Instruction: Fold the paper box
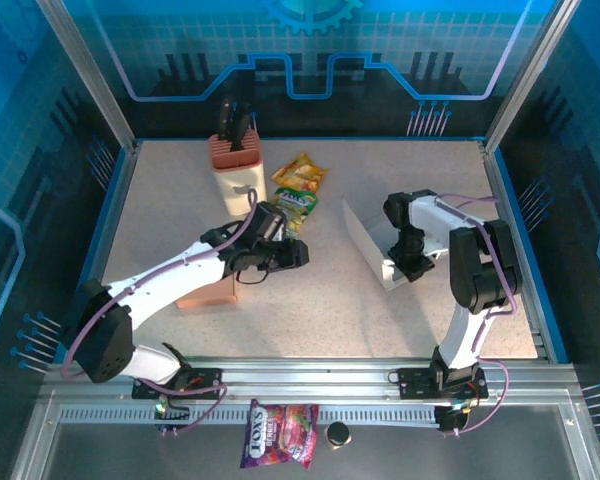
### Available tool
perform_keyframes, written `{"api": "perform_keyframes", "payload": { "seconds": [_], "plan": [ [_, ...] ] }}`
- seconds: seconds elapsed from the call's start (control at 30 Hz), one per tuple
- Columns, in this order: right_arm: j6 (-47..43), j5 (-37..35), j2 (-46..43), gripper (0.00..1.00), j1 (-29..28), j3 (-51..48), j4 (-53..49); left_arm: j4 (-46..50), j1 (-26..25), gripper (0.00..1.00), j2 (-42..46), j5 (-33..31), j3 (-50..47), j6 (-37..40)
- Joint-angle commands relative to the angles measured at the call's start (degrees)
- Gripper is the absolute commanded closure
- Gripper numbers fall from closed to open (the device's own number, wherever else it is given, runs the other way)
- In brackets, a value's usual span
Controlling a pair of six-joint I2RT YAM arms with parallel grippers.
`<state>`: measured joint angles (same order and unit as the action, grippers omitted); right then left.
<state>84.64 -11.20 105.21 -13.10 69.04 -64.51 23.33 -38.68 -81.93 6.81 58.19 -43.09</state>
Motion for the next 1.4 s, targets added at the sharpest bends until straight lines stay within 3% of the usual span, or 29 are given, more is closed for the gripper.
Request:
{"api": "perform_keyframes", "payload": {
  "seconds": [0.0,0.17,0.27,0.47,0.57,0.7,0.83,1.0,1.13,1.37],
  "plan": [
    [11.59,6.89,0.24,1.0,-1.39,-2.08,-1.47,-5.56,-1.65,0.52,-2.64,3.84,-1.78,-3.2],
    [21.74,14.08,-0.58,1.0,-6.26,-5.68,4.72,-8.44,-2.31,0.52,-6.22,4.74,-1.29,-4.18],
    [23.19,16.2,0.18,0.98,-9.07,-5.56,6.78,-9.01,-2.3,0.52,-7.61,4.62,-0.75,-3.89],
    [22.76,15.25,-5.9,0.57,-11.39,-8.57,9.23,-9.18,-2.29,0.52,-9.63,4.75,1.01,-3.15],
    [20.01,13.29,-11.55,0.47,-11.33,-9.44,9.33,-8.7,-2.3,0.52,-10.22,4.5,2.23,-2.69],
    [8.32,6.35,-20.13,0.46,-11.33,-6.52,7.03,-8.06,-2.3,0.52,-11.01,4.11,4.0,-2.18],
    [-15.26,1.6,-27.07,0.49,-12.58,-1.32,10.3,-8.0,-2.33,0.52,-11.38,3.67,4.89,-2.03],
    [-35.42,13.39,-32.87,0.44,-14.85,0.1,21.61,-8.06,-2.31,0.52,-11.06,3.34,5.5,-1.47],
    [-43.43,17.82,-28.42,0.43,-17.45,6.93,18.09,-8.56,-2.28,0.52,-10.94,3.17,5.48,-1.65],
    [-49.02,18.06,-16.73,0.48,-20.12,17.77,9.53,-8.39,-2.29,0.53,-11.29,3.03,6.13,-1.47]
  ]
}}
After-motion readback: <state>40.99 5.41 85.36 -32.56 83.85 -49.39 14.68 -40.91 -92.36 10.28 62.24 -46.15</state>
